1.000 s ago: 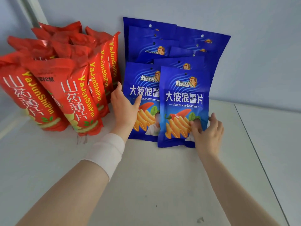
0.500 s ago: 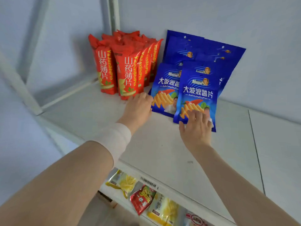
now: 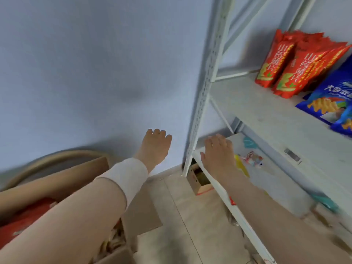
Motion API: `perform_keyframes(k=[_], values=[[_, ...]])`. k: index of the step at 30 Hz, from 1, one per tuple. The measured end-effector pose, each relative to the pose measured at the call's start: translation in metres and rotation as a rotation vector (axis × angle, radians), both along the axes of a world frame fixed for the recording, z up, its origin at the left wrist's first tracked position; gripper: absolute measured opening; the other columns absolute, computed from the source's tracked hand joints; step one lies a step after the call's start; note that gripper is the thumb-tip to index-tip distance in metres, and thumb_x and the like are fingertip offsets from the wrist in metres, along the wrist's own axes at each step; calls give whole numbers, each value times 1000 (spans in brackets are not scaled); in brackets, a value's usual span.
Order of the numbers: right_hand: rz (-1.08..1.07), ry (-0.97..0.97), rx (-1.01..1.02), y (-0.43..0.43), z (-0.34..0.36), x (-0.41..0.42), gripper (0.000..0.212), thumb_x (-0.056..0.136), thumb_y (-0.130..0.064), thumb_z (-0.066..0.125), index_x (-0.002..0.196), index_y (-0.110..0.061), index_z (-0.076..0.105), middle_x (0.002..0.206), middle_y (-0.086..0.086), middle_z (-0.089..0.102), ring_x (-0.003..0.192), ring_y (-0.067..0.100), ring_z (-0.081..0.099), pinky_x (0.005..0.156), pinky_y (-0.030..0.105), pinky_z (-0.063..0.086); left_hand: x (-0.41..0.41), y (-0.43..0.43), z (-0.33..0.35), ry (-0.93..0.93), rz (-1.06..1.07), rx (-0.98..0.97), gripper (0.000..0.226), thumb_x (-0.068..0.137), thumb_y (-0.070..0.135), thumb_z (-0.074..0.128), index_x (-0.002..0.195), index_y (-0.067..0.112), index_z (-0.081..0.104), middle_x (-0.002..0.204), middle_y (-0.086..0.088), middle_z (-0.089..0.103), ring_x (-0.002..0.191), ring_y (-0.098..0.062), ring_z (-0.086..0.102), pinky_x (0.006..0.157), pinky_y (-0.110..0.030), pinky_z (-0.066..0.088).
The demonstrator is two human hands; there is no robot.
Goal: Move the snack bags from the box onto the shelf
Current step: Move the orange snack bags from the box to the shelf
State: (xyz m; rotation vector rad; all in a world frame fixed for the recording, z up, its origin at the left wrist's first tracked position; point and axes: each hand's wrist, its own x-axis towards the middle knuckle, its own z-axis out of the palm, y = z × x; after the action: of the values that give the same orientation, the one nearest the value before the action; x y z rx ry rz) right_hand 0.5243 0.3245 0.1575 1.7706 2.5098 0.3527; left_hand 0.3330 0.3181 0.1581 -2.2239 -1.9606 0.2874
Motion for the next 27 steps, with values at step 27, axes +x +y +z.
perform_keyframes(k=[27], values=[[-379,218,-988,-155,-303,-362,60,89,-41,54,137,-10,36,132,19,43,122,36,43,99,42,38,-395,-334,-298,-790,1388,-410,68,90,39,53,145,13,22,144,-18,33,132,-35,33,106,-45,31]])
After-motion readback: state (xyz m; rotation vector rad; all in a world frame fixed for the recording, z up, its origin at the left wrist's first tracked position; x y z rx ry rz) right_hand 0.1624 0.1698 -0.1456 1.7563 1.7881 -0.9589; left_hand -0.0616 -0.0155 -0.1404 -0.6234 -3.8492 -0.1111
